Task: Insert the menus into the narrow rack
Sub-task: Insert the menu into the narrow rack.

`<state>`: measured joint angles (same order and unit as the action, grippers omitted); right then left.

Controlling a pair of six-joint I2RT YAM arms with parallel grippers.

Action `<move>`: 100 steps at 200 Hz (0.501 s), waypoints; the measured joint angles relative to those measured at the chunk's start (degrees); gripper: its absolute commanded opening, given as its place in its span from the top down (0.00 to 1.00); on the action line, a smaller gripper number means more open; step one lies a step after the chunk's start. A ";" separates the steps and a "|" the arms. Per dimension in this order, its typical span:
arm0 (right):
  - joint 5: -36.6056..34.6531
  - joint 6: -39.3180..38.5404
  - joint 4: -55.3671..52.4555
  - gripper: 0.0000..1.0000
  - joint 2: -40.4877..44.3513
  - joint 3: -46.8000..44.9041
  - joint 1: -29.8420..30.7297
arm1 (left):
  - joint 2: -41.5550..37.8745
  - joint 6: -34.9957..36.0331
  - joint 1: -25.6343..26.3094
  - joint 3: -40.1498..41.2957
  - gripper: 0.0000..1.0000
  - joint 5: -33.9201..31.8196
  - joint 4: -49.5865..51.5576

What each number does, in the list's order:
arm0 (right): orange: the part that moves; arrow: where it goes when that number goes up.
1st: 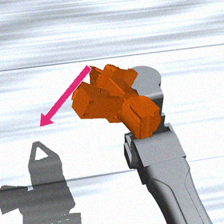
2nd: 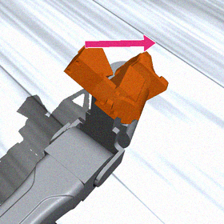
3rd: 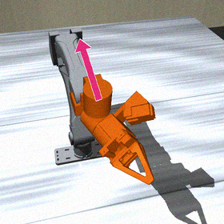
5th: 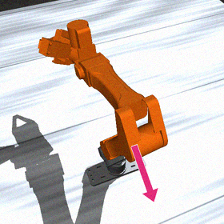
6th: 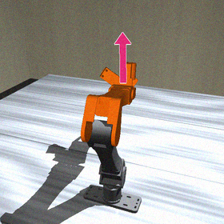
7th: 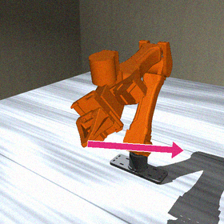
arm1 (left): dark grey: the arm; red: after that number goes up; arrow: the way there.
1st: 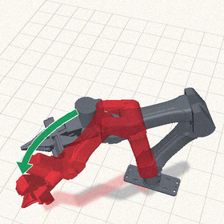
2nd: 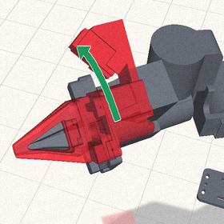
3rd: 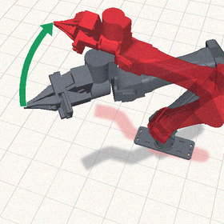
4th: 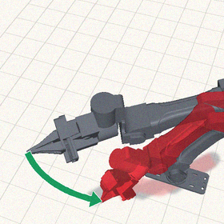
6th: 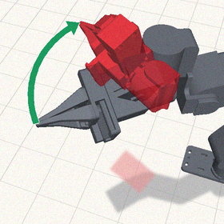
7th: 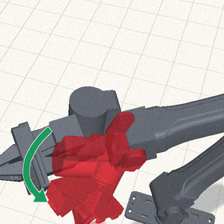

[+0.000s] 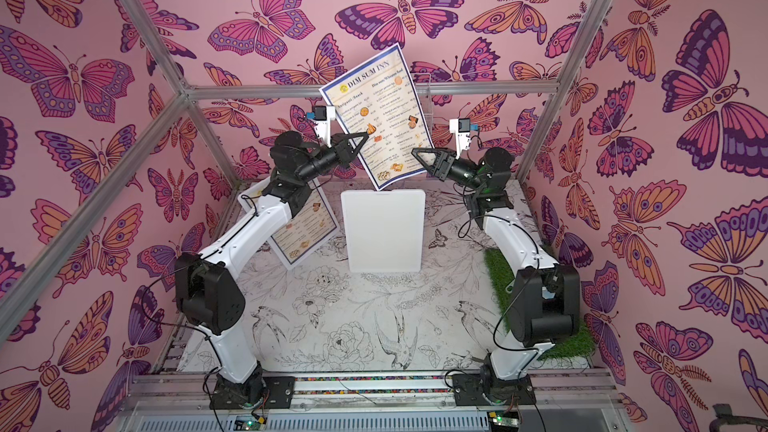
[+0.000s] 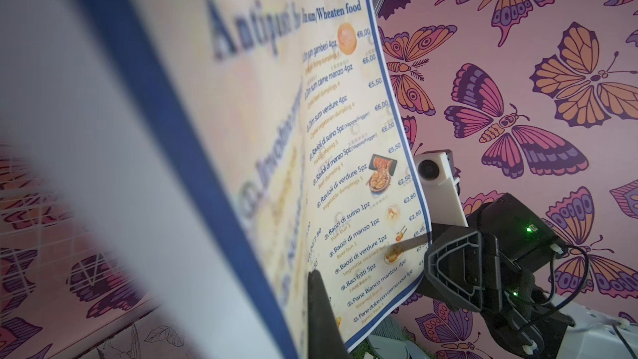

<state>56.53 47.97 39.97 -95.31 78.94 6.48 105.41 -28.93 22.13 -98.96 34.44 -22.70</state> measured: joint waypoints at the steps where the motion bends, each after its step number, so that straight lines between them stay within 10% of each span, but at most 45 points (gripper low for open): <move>1: 0.00 -0.09 -0.09 0.59 0.00 0.00 0.00 | 0.00 -0.04 0.02 0.00 0.98 0.00 0.00; 100: -1.16 -3.72 -3.82 0.59 1.05 0.00 -0.02 | 0.00 -0.13 0.83 0.00 0.98 -0.20 0.00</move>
<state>55.37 44.25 36.14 -94.26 78.94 6.46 105.41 -29.06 22.96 -98.96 34.24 -22.70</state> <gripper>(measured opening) 0.410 0.049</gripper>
